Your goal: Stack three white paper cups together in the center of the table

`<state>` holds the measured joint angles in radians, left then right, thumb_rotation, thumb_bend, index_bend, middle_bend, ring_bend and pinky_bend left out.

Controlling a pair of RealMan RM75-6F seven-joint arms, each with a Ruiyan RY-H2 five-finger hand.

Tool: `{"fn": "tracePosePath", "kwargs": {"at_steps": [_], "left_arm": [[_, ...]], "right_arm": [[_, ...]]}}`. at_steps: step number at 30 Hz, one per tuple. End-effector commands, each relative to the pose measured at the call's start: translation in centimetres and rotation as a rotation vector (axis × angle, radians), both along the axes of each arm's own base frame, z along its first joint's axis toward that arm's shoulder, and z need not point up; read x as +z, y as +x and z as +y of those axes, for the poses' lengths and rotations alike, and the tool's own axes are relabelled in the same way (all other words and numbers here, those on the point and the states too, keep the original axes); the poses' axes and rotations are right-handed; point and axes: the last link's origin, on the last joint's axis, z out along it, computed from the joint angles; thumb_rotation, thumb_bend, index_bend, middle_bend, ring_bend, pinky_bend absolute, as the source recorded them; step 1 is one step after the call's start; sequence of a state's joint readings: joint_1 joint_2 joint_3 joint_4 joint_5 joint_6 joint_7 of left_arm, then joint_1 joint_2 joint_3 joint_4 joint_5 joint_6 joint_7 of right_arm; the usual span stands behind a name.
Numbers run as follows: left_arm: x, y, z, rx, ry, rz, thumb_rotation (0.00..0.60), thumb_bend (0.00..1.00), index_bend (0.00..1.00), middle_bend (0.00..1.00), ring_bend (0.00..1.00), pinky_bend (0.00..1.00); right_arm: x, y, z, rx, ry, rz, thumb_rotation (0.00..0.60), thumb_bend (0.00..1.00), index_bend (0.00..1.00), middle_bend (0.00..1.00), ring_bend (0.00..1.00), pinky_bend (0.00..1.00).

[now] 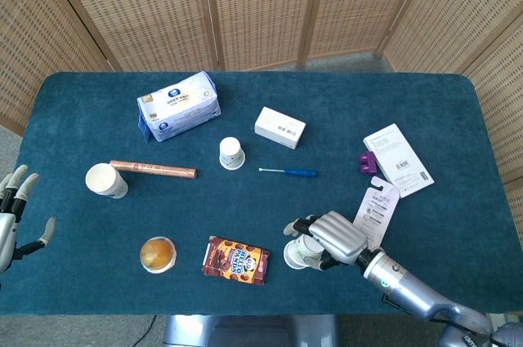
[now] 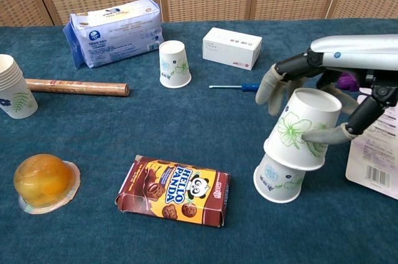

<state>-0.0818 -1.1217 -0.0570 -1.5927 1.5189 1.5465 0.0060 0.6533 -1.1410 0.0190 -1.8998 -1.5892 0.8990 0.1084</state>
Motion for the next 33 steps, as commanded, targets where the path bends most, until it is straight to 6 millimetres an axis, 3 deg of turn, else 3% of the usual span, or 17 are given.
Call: {"fn": "tracePosePath", "kwargs": {"at_steps": [1,14,21,25,29,33], "left_arm": [[0.0,-0.1,-0.1,0.002,0.001,-0.002,0.291,0.47,0.00,0.00,0.00,0.20],[0.0,-0.5,-0.1,-0.001,-0.003,-0.012,0.291,0.47,0.00,0.00,0.00,0.20],[0.2,-0.6,-0.3,-0.001,0.004,-0.012,0.292,0.47,0.00,0.00,0.00,0.20],[0.2,-0.6,-0.3,-0.003,0.002,-0.011,0.292,0.47,0.00,0.00,0.00,0.20],[0.2,-0.5,-0.3,-0.005,0.001,-0.013,0.291,0.47,0.00,0.00,0.00,0.20],[0.2,-0.4,-0.3,-0.009,0.000,-0.013,0.289,0.47,0.00,0.00,0.00,0.20]], "right_arm": [[-0.2,0.3,0.1,0.008,0.002,0.002,0.600,0.35,0.27,0.37,0.38,0.76],[-1.2,0.5,-0.1,0.034,-0.023,0.035,0.600,0.34,0.25,0.36,0.35,0.73],[-1.6,0.1,-0.2,0.039,-0.035,0.082,0.600,0.36,0.14,0.33,0.27,0.67],[-1.8,-0.3,-0.1,0.039,-0.032,0.117,0.600,0.37,0.06,0.27,0.22,0.65],[-1.8,-0.8,0.0,0.032,-0.020,0.151,0.600,0.38,0.00,0.16,0.10,0.57],[-1.5,-0.9,0.3,0.031,-0.011,0.171,0.546,0.42,0.00,0.08,0.03,0.52]]}}
